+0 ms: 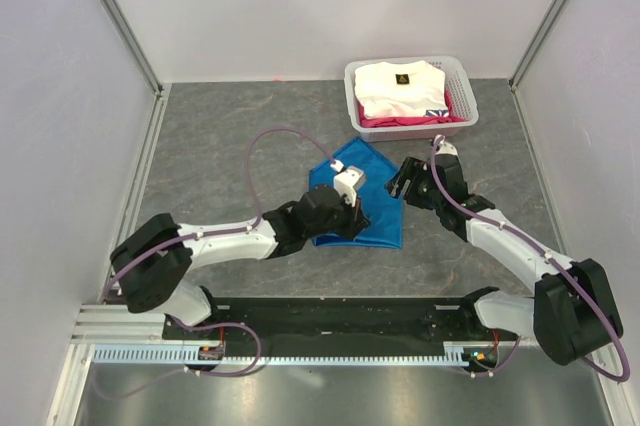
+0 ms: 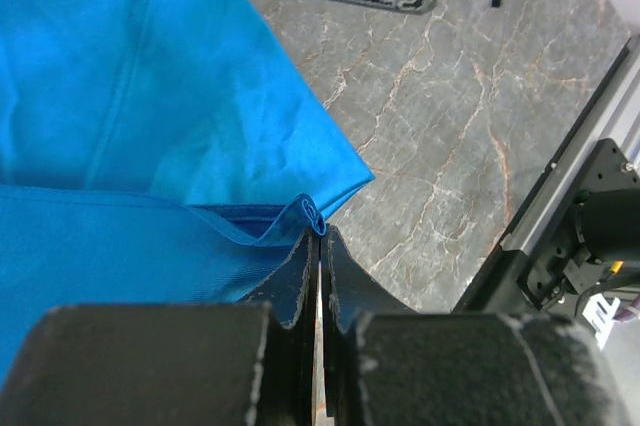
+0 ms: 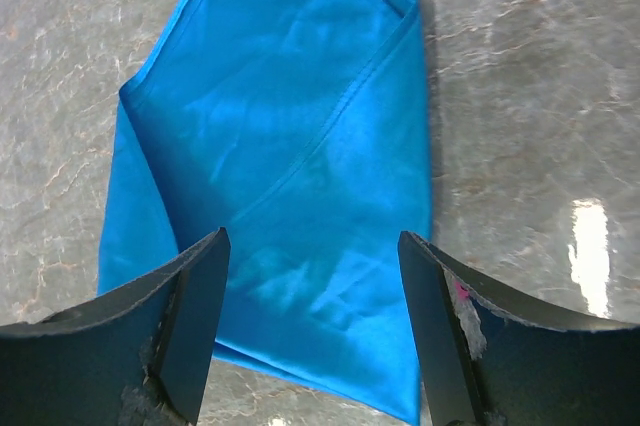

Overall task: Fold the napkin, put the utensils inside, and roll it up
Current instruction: Fold the napkin

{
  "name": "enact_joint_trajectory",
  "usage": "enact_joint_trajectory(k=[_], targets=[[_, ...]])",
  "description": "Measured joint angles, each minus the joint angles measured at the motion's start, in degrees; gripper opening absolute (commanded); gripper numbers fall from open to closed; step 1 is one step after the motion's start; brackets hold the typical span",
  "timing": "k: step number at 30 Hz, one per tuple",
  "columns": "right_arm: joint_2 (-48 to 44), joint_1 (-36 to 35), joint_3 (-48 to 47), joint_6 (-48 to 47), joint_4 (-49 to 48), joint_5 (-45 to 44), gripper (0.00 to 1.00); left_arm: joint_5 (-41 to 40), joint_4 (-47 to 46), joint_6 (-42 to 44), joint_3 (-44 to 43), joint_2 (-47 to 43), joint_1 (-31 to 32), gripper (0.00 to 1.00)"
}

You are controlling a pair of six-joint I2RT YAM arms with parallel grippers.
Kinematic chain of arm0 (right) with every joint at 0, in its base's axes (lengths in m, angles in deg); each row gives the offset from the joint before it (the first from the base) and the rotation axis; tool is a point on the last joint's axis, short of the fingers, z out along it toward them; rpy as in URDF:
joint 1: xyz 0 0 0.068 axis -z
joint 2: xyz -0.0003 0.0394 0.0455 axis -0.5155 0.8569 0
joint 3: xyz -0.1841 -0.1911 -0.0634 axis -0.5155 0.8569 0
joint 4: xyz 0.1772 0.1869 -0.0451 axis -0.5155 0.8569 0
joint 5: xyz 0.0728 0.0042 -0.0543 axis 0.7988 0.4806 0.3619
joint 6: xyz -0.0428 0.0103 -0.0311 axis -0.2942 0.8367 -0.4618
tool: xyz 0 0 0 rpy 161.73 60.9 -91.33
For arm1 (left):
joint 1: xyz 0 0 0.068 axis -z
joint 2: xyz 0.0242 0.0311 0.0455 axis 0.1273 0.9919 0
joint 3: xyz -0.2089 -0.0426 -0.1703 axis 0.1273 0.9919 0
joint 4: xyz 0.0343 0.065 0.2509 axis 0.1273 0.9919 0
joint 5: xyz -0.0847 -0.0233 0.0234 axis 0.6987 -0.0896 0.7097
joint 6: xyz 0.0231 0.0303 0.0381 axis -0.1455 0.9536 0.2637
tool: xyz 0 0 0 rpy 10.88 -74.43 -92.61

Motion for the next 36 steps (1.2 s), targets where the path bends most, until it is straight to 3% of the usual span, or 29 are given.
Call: enact_joint_trajectory(k=[17, 36], targets=[[-5.46, 2.05, 0.42, -1.70, 4.76, -1.29, 0.77, 1.40, -2.97, 2.08, -9.94, 15.89, 4.24, 0.02], [-4.96, 2.05, 0.81, -2.16, 4.98, -1.05, 0.78, 1.46, -4.46, 2.84, -11.85, 21.11, 6.29, 0.02]])
